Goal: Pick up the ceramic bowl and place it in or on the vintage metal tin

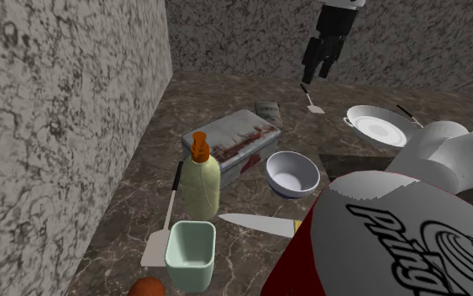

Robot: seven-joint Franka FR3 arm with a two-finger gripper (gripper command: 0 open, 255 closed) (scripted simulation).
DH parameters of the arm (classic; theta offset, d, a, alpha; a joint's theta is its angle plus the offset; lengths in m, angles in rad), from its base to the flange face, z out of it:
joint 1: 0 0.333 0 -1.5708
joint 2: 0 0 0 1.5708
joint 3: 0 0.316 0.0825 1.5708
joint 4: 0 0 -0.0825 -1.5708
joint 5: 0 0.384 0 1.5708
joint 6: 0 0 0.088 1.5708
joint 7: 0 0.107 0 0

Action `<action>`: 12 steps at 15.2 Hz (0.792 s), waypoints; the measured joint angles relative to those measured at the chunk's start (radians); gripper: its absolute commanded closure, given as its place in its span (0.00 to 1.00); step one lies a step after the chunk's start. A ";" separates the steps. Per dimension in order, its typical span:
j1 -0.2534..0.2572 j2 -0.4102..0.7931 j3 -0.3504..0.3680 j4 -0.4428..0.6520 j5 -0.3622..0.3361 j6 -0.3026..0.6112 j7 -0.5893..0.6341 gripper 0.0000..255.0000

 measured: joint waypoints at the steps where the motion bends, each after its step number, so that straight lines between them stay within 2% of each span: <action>1: 0.000 0.000 0.000 0.000 0.000 0.000 0.000 0.00; 4: 0.014 -0.053 0.023 -0.085 0.020 0.035 0.017 0.00; 8: 0.042 -0.121 0.066 -0.237 0.059 0.126 0.043 0.00; 12: 0.087 -0.202 0.119 -0.378 0.112 0.194 0.078 0.00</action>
